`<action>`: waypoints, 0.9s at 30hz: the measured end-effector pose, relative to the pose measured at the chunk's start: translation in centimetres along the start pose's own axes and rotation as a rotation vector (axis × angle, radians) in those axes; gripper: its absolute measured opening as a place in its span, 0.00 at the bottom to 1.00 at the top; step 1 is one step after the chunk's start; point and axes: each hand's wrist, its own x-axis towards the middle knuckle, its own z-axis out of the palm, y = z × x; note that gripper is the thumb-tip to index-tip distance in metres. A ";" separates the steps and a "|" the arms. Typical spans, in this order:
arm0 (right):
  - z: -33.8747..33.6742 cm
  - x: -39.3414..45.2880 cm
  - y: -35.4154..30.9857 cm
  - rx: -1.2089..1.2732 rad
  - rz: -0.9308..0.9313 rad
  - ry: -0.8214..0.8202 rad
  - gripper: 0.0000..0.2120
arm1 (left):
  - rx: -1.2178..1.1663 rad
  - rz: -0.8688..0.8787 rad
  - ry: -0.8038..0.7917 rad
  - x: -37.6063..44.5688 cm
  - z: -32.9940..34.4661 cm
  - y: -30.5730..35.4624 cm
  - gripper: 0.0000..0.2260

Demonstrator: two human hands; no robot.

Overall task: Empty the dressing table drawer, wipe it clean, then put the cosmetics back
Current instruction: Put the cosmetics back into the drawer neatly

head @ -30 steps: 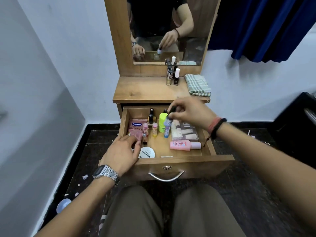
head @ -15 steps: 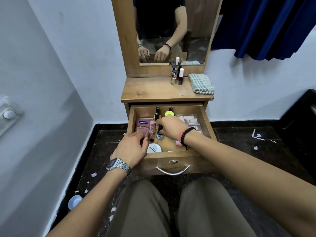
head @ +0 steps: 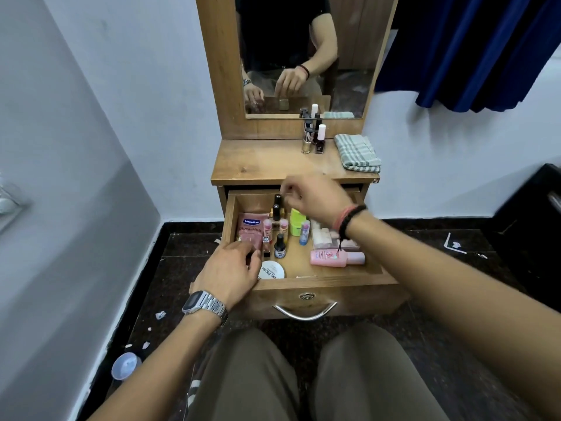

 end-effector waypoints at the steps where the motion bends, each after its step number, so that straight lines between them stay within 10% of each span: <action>1: -0.9 1.4 1.0 0.031 0.016 0.071 0.08 | -0.008 0.000 0.008 0.0 0.1 -0.1 0.11; 10: -5.1 12.6 8.4 -0.356 0.048 0.140 0.19 | -0.038 0.018 0.071 0.2 1.2 -0.9 0.10; 27: -4.3 13.7 8.3 -0.639 -0.134 0.103 0.10 | -0.046 0.031 0.088 -0.1 1.2 -0.8 0.08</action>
